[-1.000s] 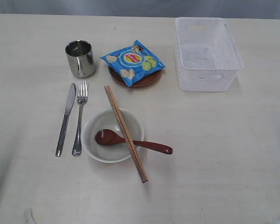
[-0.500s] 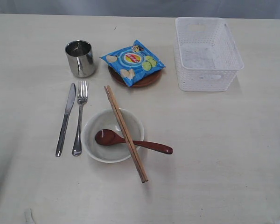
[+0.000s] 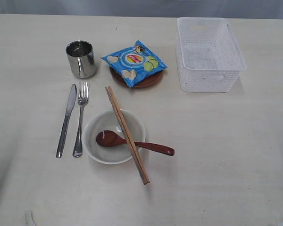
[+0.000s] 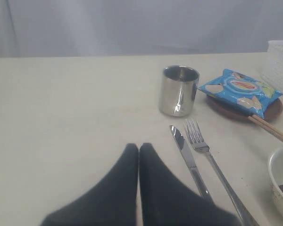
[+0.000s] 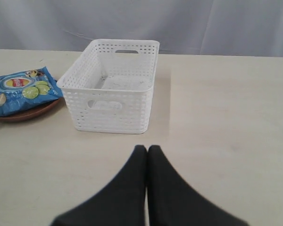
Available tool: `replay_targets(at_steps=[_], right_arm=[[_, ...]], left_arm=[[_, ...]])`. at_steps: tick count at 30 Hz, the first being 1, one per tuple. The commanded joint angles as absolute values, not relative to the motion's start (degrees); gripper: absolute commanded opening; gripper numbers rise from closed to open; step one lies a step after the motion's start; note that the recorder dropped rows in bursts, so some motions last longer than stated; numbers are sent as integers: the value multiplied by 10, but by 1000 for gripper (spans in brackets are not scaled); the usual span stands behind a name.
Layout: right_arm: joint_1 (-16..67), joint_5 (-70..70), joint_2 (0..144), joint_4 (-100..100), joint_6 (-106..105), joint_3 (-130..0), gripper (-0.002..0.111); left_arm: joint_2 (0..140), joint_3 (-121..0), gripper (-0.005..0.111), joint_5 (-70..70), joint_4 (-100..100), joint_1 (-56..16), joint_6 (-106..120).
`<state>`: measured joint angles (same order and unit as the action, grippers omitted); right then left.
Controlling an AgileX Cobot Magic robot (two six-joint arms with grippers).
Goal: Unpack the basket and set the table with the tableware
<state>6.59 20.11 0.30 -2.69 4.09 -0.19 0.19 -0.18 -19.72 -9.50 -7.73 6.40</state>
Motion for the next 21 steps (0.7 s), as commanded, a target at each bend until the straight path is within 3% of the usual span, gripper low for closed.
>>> replay_targets(at_steps=[1,21], right_arm=[[50,201,0,-30,42,0,-1],[50,200,0,-29,45,0,-1]], left_arm=[[0,0,0,-196,-95,-82,64],[0,0,0,-196,-95,-82,64]])
